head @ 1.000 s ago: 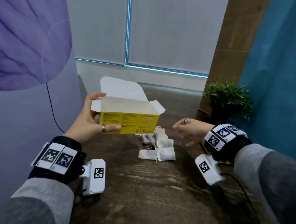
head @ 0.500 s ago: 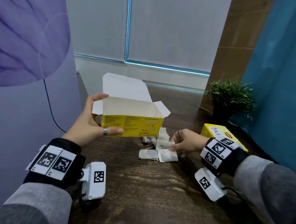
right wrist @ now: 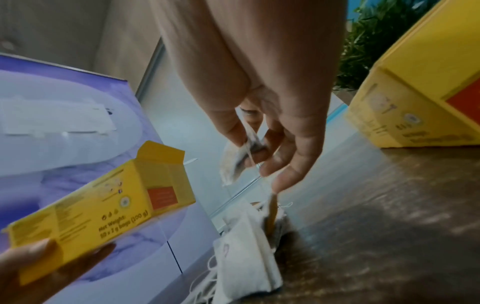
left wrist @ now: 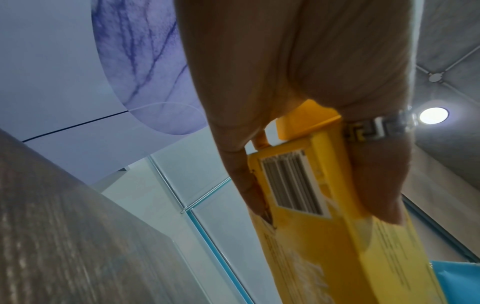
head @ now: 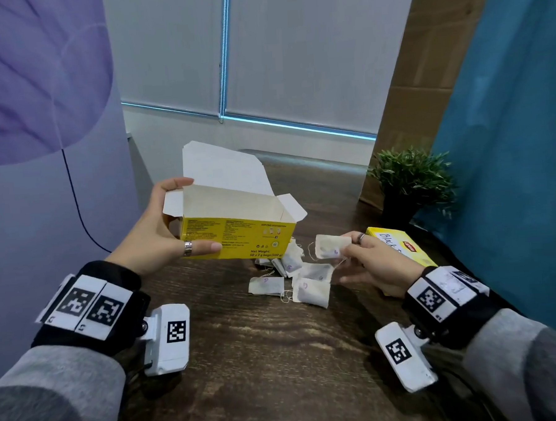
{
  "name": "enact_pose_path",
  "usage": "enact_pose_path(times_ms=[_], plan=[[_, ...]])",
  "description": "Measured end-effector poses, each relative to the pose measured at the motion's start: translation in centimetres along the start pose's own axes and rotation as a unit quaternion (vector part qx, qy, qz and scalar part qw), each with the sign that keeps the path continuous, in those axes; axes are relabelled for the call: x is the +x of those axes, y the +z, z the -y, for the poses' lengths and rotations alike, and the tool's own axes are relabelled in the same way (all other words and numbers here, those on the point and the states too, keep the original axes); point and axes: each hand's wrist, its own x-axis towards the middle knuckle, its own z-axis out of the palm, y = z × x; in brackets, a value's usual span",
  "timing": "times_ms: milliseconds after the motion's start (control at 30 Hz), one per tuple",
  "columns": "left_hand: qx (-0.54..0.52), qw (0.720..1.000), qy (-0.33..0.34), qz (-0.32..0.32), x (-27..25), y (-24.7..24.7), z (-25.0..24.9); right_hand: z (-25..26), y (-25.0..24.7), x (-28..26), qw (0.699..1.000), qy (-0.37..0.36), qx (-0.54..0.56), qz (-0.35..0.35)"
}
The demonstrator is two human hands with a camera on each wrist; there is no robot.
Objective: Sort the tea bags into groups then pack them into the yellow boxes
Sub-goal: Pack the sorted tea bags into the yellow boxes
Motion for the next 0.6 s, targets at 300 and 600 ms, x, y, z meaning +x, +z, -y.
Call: enact_pose_path(times_ms=[300,600], plan=[[-0.018,1.0,0.007,0.009,0.2,-0.1,0.4,-0.4,0.5,1.9,0.965,0.095,-0.218,0.11],[-0.029,0.999,0.021,0.014,0.5,-0.2,0.7,-0.6,2.2,1.4,0.917,0.071,-0.383,0.092]])
